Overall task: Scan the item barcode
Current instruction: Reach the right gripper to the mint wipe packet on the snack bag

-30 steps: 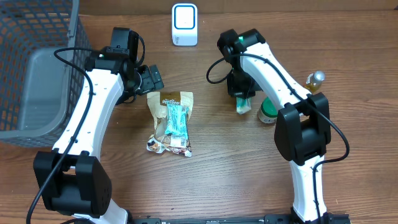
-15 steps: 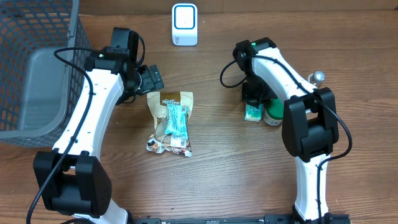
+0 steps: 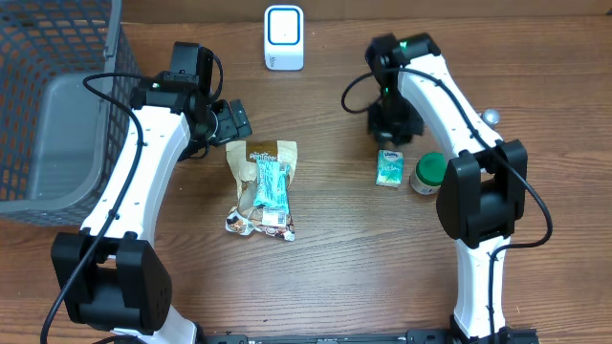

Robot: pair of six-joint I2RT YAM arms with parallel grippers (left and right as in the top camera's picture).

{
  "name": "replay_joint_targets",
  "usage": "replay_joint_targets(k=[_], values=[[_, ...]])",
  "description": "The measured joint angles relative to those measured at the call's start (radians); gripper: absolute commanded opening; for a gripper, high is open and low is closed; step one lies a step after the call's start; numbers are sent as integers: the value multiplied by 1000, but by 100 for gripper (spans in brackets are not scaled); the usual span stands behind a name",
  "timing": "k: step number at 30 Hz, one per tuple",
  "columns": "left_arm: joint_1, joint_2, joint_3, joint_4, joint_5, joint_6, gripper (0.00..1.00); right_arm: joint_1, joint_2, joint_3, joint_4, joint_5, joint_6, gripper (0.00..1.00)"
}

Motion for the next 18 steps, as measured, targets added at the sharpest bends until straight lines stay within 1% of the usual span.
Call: replay_joint_targets(k=[3,4,5,7,12,18], values=[[0,0,0,0,0,0,100,34,0,34,53,-220,-23,29],[0,0,0,0,0,0,100,43,0,34,64,-259,-29,30],[0,0,0,0,0,0,100,59,0,33,76,-304,-29,34],[0,0,0,0,0,0,100,99,0,31,108,-377,-35,36],[0,0,0,0,0,0,100,201,0,5,146,-462,-30,36],[0,0,0,0,0,0,99,303,0,-69,223,-485,4,37]])
